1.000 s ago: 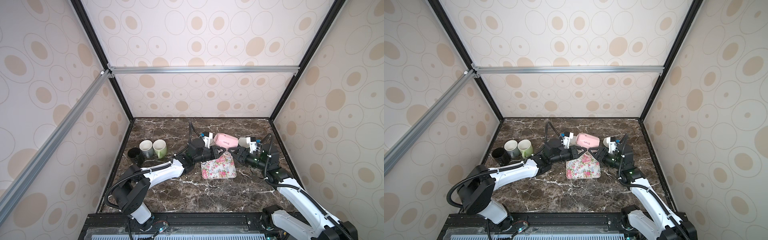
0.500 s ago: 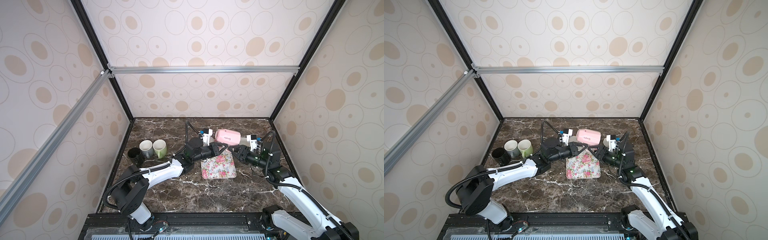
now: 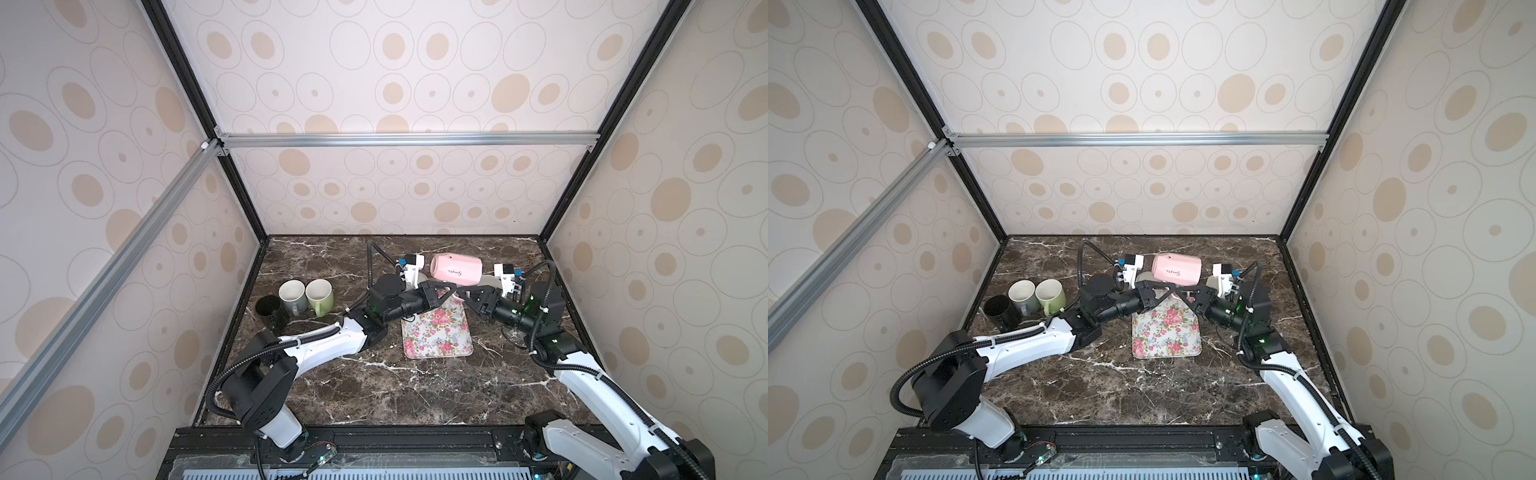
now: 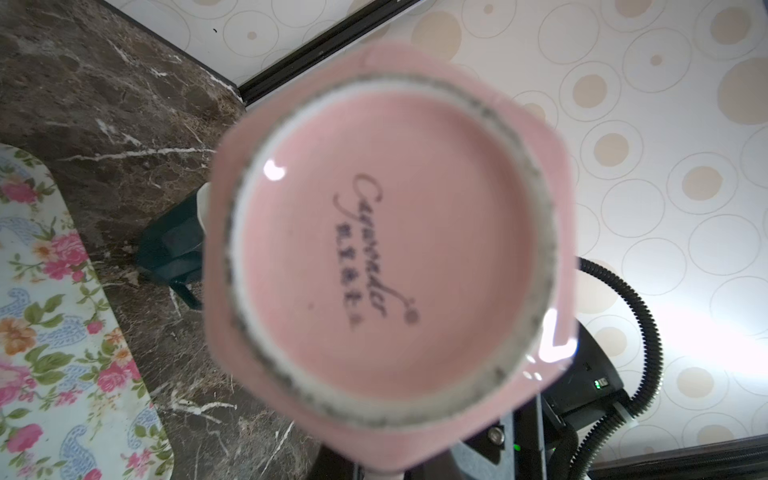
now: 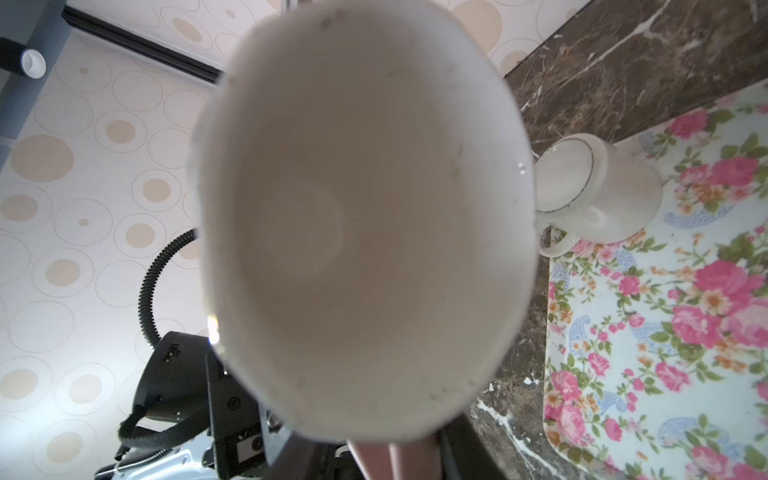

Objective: Turn the mug right side up

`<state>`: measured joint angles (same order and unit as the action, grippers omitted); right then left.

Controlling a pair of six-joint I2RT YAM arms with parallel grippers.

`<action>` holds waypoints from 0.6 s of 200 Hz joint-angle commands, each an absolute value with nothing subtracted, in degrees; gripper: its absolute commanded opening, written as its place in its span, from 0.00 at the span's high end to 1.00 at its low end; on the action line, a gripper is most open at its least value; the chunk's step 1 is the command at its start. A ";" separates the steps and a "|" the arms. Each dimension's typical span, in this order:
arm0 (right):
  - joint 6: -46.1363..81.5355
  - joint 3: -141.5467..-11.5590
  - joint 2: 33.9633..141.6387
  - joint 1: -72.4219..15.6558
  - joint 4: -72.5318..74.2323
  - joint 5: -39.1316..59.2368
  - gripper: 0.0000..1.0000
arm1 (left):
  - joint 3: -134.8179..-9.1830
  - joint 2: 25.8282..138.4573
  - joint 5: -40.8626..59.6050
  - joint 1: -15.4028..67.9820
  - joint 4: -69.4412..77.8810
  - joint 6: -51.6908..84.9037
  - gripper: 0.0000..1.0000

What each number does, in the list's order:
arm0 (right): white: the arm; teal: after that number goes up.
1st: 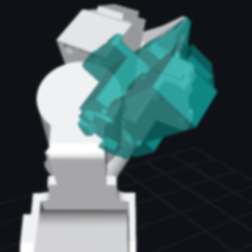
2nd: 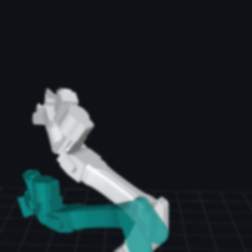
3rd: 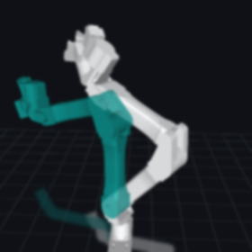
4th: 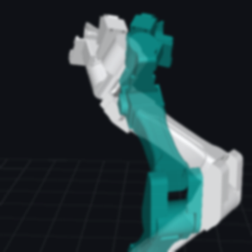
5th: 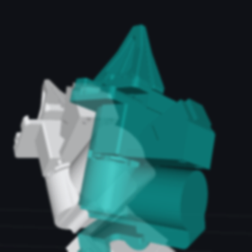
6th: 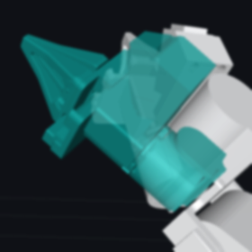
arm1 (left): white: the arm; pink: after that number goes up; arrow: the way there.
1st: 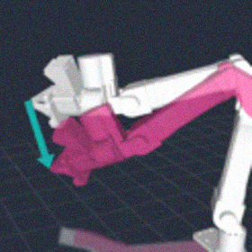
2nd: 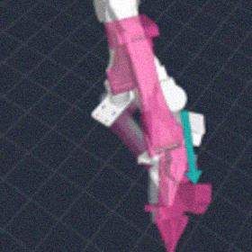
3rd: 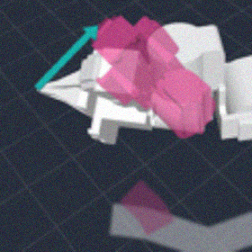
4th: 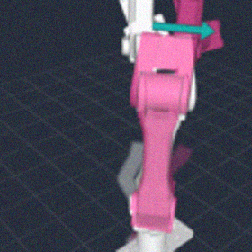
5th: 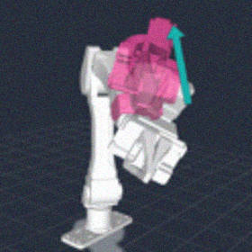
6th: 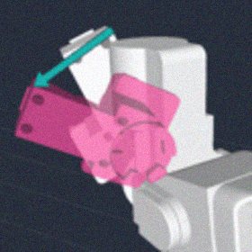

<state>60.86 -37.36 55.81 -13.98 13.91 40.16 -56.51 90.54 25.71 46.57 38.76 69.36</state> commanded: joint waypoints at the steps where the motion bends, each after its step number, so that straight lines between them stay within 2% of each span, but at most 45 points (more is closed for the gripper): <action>1: 62.10 -38.71 55.63 -14.14 19.50 42.58 0.68 | -57.74 88.59 28.95 47.70 45.54 69.49 1.00; 23: 61.96 -38.72 55.73 -14.11 20.48 43.45 0.77 | -57.99 89.01 29.08 47.64 45.04 69.08 1.00; 73: 63.68 -37.67 54.37 -14.10 25.36 43.93 0.79 | -58.45 90.59 29.97 47.64 42.04 68.40 1.00; 94: 63.28 -37.64 53.80 -14.15 25.10 44.12 0.94 | -58.49 91.13 30.06 47.72 41.10 68.09 1.00; 120: 63.19 -37.37 52.97 -14.12 25.31 44.49 0.97 | -59.04 92.17 29.95 47.72 39.48 67.42 1.00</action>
